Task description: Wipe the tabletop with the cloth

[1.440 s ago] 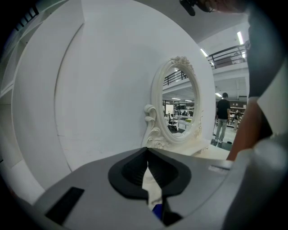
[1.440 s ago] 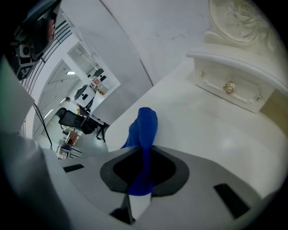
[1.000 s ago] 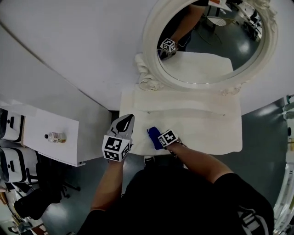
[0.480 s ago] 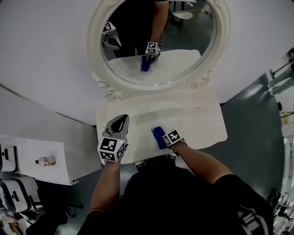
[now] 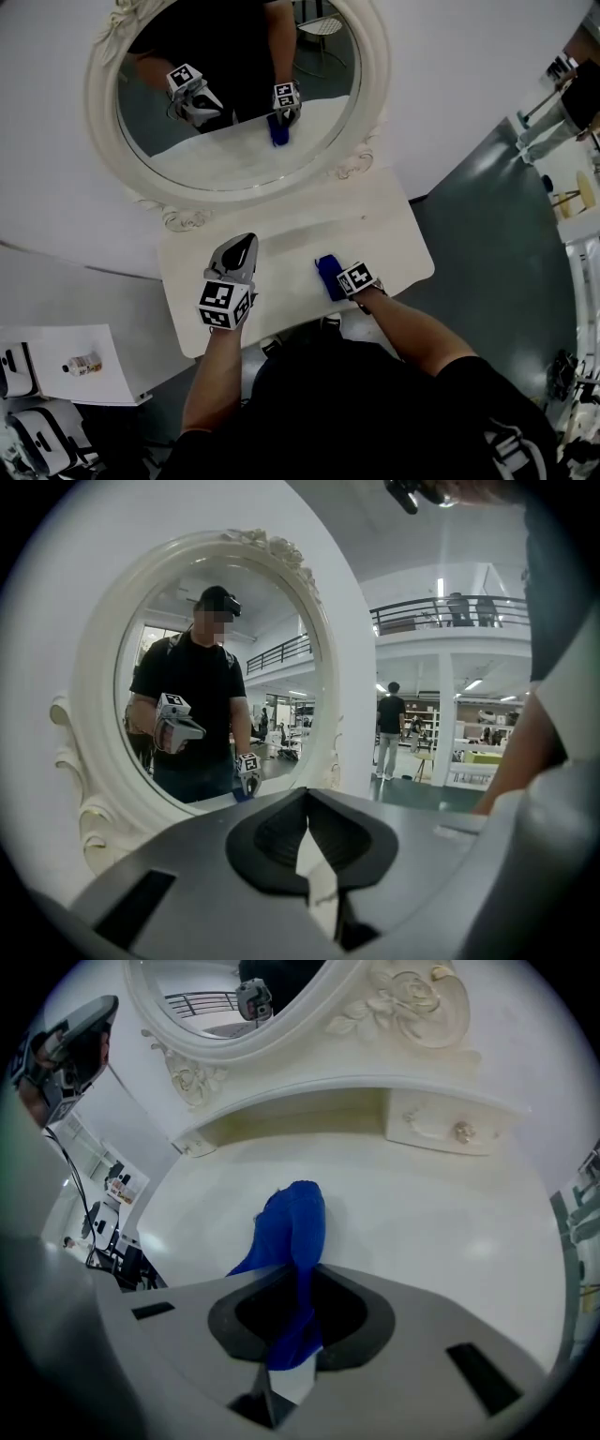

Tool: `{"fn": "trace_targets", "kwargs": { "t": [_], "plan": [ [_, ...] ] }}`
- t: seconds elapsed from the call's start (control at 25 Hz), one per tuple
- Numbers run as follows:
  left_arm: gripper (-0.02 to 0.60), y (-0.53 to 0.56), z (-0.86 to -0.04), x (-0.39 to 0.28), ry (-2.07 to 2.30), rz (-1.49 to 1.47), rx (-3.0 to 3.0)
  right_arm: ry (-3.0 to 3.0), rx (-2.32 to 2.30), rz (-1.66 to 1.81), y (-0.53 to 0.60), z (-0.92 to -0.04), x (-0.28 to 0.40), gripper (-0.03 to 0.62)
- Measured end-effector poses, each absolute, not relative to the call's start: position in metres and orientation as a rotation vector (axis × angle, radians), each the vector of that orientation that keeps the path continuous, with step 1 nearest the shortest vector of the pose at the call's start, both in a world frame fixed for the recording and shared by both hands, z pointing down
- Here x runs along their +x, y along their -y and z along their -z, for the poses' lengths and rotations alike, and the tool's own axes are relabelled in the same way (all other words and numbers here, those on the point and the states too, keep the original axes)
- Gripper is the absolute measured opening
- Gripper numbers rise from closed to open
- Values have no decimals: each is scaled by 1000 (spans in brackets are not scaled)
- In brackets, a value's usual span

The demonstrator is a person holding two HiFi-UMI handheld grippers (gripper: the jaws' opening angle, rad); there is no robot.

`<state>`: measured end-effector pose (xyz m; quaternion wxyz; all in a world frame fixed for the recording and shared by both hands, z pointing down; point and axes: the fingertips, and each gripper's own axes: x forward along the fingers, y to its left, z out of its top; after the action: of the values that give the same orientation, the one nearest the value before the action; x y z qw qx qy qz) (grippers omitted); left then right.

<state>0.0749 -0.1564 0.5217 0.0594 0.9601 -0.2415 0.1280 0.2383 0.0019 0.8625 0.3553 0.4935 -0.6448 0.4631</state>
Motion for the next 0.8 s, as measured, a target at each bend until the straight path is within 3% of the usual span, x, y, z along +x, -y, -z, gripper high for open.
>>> {"fn": "trace_targets", "kwargs": {
  "t": [0.8],
  "plan": [
    [14,139,-521,177,619,-349,2937,1392,1596,-1248,-97,-859,457,49]
  ]
}}
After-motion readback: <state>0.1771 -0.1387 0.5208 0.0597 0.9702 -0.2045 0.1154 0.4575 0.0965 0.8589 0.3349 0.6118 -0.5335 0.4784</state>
